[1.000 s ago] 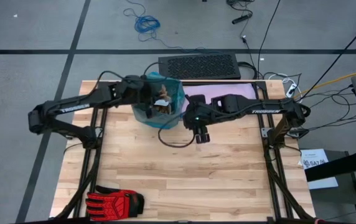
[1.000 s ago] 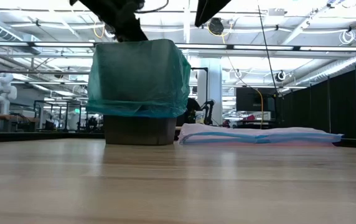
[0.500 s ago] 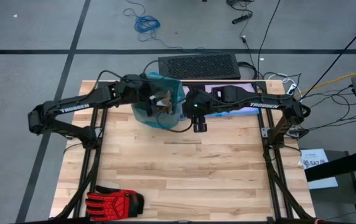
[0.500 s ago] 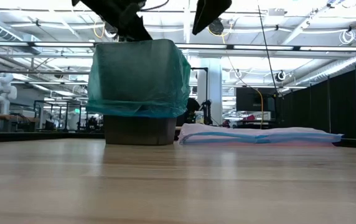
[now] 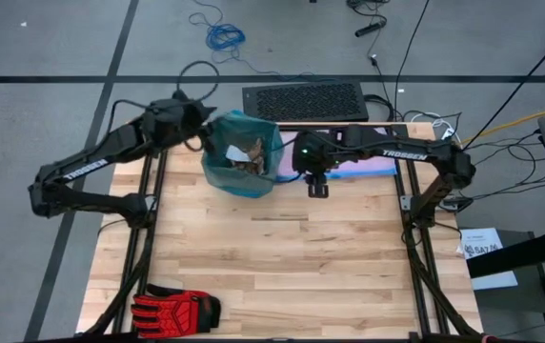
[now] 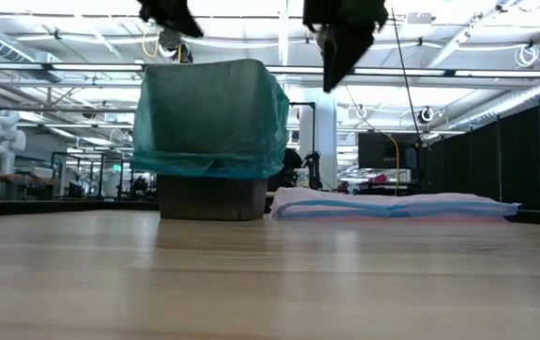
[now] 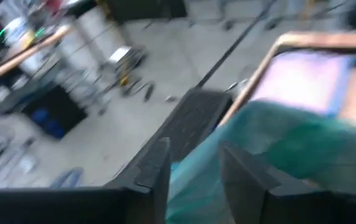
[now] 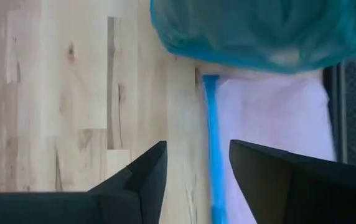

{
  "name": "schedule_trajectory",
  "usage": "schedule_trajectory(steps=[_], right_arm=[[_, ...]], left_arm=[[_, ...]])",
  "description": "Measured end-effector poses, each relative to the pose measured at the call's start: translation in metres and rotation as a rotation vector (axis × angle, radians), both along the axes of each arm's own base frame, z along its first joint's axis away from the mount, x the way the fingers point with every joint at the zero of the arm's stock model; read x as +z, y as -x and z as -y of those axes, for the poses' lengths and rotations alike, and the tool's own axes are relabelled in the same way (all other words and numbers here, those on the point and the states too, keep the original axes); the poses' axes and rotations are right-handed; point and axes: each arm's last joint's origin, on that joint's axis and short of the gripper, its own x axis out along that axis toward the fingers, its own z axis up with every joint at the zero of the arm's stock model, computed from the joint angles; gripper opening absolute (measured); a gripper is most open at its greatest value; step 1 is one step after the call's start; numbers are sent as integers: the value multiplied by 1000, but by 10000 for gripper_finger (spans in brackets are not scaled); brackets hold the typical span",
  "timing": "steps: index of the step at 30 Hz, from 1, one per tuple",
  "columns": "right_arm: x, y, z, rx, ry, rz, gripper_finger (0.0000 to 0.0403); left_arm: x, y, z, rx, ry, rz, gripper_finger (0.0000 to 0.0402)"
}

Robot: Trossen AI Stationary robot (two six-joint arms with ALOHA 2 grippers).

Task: Place trash/remove bag and relplace
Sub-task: Close the trash bag

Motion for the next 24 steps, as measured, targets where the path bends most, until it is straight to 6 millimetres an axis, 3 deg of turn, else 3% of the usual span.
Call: schedule_trajectory(steps=[3, 6, 11, 16, 20, 24], right_arm=[[-19, 9, 8, -14, -24, 66, 150], [-35, 17, 12, -31, -39, 153, 136], [-54, 25, 12, -65, -35, 260, 110], [-61, 22, 13, -111, -29, 381, 76], [-60, 19, 16, -203, 11, 450, 35], [-60, 18, 17, -242, 5, 470, 4]], left_arm=[[-4, 11, -20, 103, 15, -24, 57], [-9, 13, -44, 95, 49, -12, 10], [-27, 16, -86, 71, 137, -4, 2], [-56, 8, -123, -26, 263, 4, 2], [-77, -4, -136, -126, 325, -24, 1], [-90, -9, -133, -224, 444, -38, 1]])
